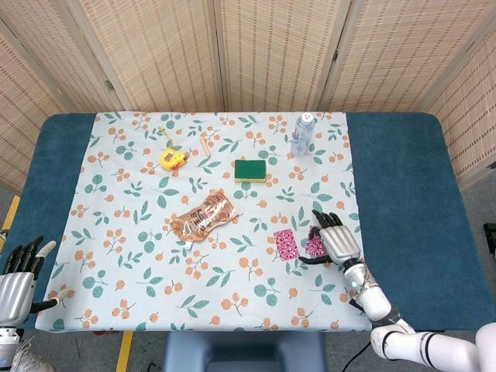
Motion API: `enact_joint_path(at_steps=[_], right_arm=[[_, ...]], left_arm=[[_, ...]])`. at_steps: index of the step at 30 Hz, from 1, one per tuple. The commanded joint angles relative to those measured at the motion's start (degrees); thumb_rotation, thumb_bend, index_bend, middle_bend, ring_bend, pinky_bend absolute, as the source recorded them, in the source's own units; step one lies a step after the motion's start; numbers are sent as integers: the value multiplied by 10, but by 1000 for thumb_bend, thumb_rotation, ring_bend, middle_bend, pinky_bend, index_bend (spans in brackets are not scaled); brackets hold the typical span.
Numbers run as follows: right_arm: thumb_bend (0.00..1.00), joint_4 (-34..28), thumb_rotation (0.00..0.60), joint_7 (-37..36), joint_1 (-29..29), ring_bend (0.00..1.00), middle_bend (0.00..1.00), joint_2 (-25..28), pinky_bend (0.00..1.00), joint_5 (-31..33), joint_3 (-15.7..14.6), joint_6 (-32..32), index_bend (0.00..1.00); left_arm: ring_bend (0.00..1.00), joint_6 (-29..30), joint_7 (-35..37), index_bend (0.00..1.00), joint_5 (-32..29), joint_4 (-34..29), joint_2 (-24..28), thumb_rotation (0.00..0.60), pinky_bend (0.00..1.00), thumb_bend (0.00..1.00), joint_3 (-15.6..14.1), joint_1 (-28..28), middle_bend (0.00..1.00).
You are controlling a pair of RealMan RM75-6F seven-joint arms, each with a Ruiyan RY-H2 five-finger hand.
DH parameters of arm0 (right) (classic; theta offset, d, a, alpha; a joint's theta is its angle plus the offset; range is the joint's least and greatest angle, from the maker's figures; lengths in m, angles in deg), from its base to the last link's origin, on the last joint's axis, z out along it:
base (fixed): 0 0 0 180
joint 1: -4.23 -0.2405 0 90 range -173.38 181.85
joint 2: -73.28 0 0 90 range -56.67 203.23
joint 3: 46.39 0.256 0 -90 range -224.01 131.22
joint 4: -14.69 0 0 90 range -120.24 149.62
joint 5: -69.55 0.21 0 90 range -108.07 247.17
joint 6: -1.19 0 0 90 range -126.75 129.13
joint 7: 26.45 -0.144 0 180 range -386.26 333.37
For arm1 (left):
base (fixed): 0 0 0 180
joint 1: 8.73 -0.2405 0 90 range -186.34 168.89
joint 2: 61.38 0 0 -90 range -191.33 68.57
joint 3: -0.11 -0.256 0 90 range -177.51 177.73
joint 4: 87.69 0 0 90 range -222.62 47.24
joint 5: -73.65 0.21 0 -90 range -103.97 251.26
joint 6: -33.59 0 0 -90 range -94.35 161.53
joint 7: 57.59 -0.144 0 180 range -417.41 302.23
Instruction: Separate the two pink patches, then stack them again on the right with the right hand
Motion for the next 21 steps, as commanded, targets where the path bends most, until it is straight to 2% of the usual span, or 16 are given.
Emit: enact_joint_path(at_steps=[1,6,21], right_arm=[[41,-14,219,-14,11,0,28,12,0,-15,-4,-13,385],[40,-28,220,-26,21,0,29,21,0,-37,-13,-24,386],[41,17,224,-33,26,0,32,-1,0,-32,-16,-3,386]], left_arm=[[90,0,-1,138,1,0,-1,600,0,223,0,0,43],[90,-1,-3,138,4,-3,-1,600,0,223,-1,2,43],[90,2,-1,142,3,-2,0,600,0,223,-3,-2,43]])
